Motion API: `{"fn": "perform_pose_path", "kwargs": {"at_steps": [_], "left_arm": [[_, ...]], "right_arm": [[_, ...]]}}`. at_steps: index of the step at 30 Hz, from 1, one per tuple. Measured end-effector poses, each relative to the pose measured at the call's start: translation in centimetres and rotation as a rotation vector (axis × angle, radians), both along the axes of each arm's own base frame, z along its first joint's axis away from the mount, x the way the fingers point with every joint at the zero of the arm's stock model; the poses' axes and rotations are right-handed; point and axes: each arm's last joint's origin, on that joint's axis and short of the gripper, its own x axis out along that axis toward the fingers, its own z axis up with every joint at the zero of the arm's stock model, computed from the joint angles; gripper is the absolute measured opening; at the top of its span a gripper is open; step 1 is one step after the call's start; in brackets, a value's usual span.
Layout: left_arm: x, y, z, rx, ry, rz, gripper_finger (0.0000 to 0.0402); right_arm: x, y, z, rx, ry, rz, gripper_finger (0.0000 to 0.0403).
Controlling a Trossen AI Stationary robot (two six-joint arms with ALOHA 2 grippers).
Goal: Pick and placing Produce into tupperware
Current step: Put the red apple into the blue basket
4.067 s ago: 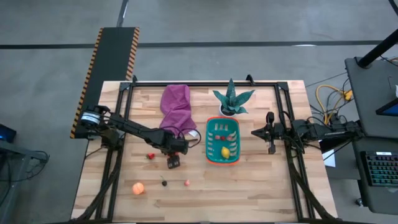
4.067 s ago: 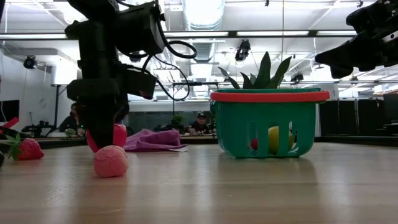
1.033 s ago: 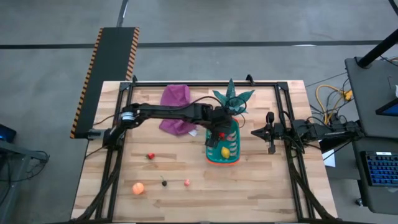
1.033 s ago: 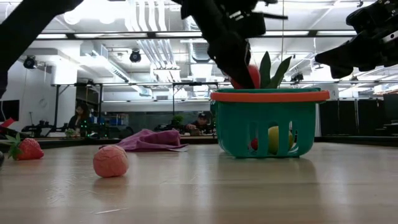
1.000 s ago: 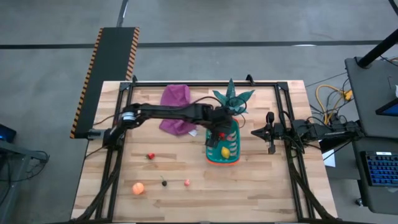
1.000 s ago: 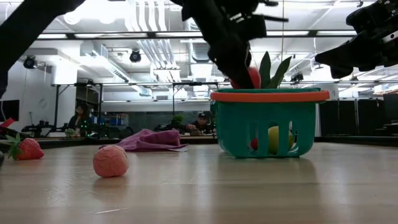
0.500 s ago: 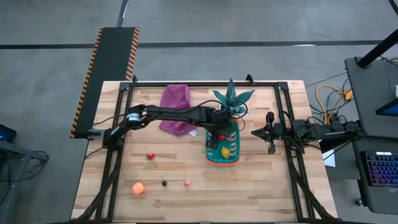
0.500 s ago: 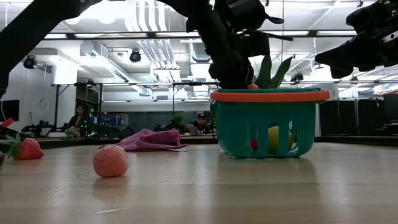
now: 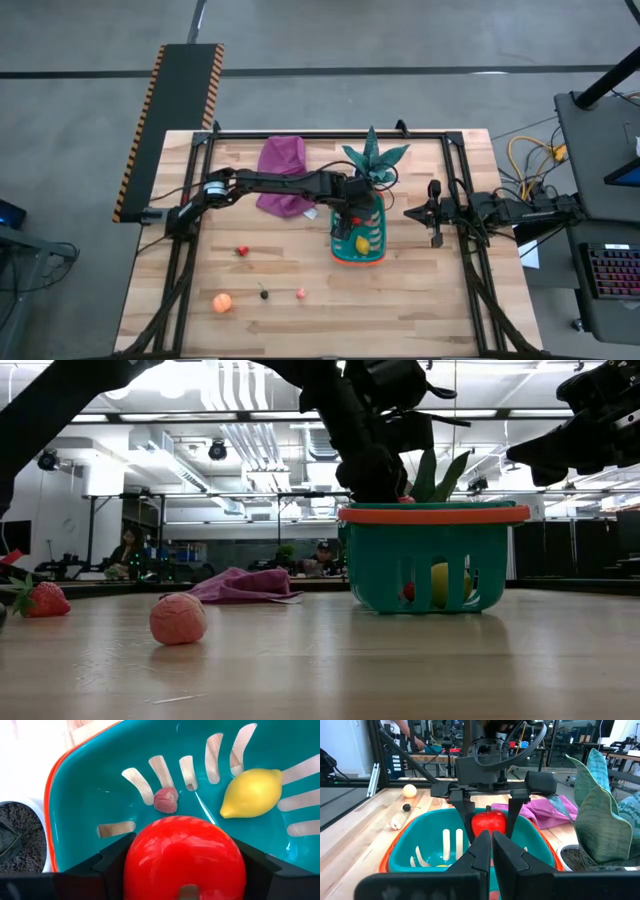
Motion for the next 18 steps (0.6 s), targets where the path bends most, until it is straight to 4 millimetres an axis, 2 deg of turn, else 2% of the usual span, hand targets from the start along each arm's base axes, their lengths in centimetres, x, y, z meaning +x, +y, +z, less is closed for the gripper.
{"fn": "perform_pose_path", "kwargs": {"at_steps": [18], "left_arm": [[0.14,0.03,0.04,0.005,-0.016,0.005,0.0262]], "right_arm": [[0.00,0.00,0.00,0.000,0.000,0.000,0.0009]]}}
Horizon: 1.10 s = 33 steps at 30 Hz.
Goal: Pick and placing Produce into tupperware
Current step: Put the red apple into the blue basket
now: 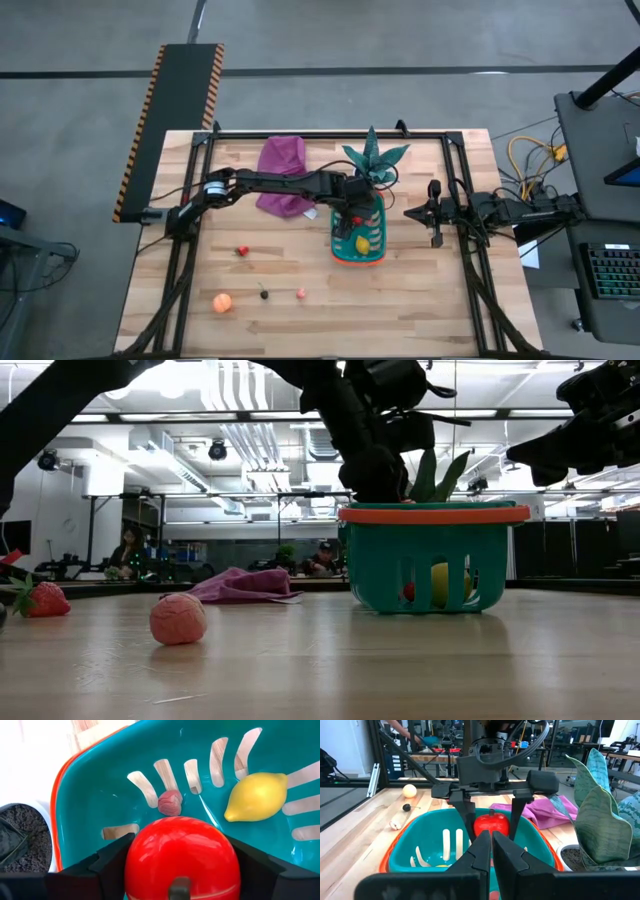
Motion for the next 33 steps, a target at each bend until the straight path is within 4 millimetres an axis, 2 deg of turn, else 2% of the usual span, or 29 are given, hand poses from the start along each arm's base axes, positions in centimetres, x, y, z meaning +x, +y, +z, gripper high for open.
{"fn": "perform_pose_path", "kwargs": {"at_steps": [33], "left_arm": [[0.05,0.00,0.01,-0.014,-0.007,0.023,0.0264]], "right_arm": [[0.00,0.00,0.00,0.001,0.000,0.000,0.0009]]}}
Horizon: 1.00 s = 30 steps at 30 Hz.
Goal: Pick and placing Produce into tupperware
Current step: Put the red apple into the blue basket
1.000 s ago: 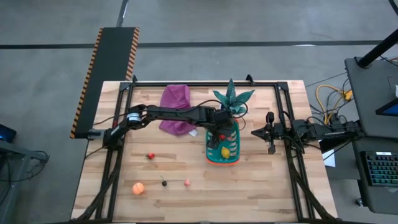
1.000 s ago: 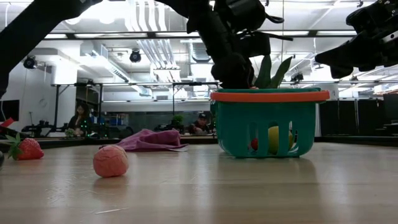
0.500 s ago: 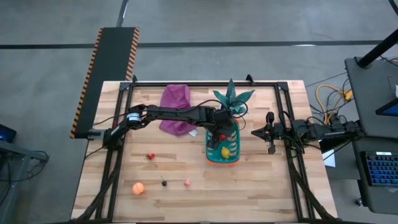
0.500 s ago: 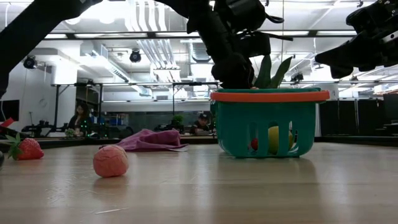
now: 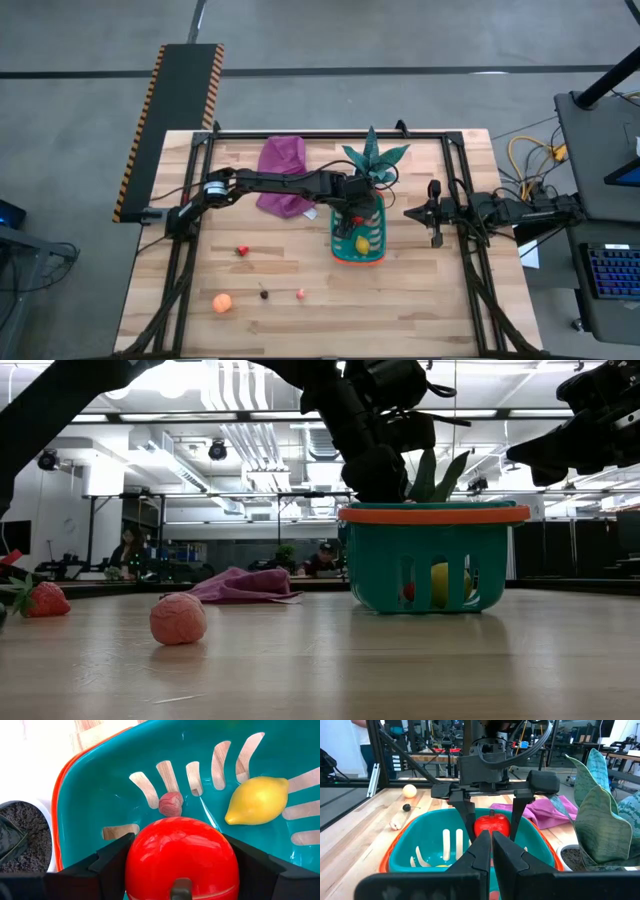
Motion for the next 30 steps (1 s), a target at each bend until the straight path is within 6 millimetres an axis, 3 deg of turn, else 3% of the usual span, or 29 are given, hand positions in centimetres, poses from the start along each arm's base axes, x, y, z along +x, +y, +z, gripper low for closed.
{"fn": "perform_pose_path", "kwargs": {"at_steps": [30], "left_arm": [[-0.15,-0.03,-0.09,-0.013,0.017,0.020,0.0264]], "right_arm": [[0.00,0.00,0.01,0.000,-0.001,0.000,0.0009]]}}
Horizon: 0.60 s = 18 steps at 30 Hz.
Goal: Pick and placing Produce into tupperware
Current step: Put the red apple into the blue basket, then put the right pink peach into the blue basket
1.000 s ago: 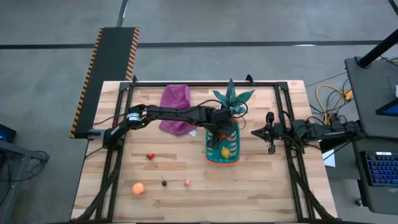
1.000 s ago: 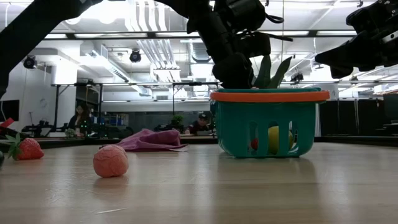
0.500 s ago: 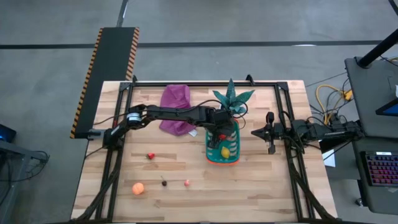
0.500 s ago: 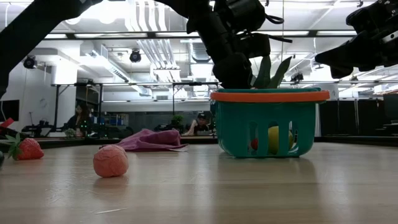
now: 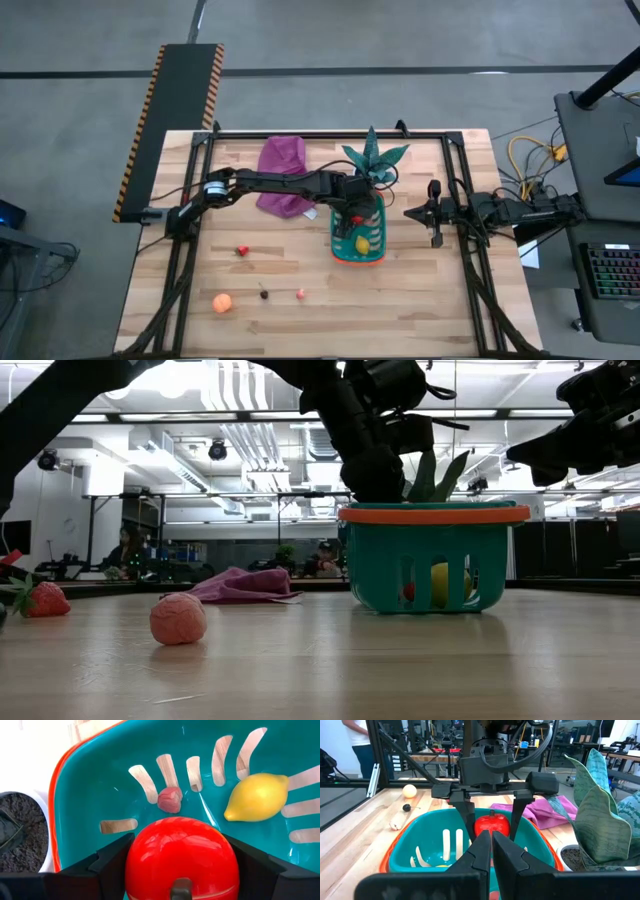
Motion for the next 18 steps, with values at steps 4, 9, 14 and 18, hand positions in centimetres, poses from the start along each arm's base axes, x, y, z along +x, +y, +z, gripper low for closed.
{"fn": "perform_pose_path", "kwargs": {"at_steps": [4,9,14,18], "left_arm": [[-0.02,0.00,-0.01,-0.002,0.002,0.002,0.0264],[-0.13,0.06,-0.08,-0.034,0.013,0.057,0.0270],[-0.15,0.06,-0.09,-0.042,0.014,0.072,0.0323],[-0.15,0.07,-0.08,-0.039,0.014,0.068,0.0369]], "right_arm": [[0.00,0.00,0.00,0.000,0.000,0.000,0.0009],[0.00,0.00,0.00,0.000,0.000,0.000,0.0009],[0.00,0.00,0.00,0.000,0.000,0.000,0.0009],[0.00,0.00,0.00,0.000,0.000,0.000,0.0009]]}}
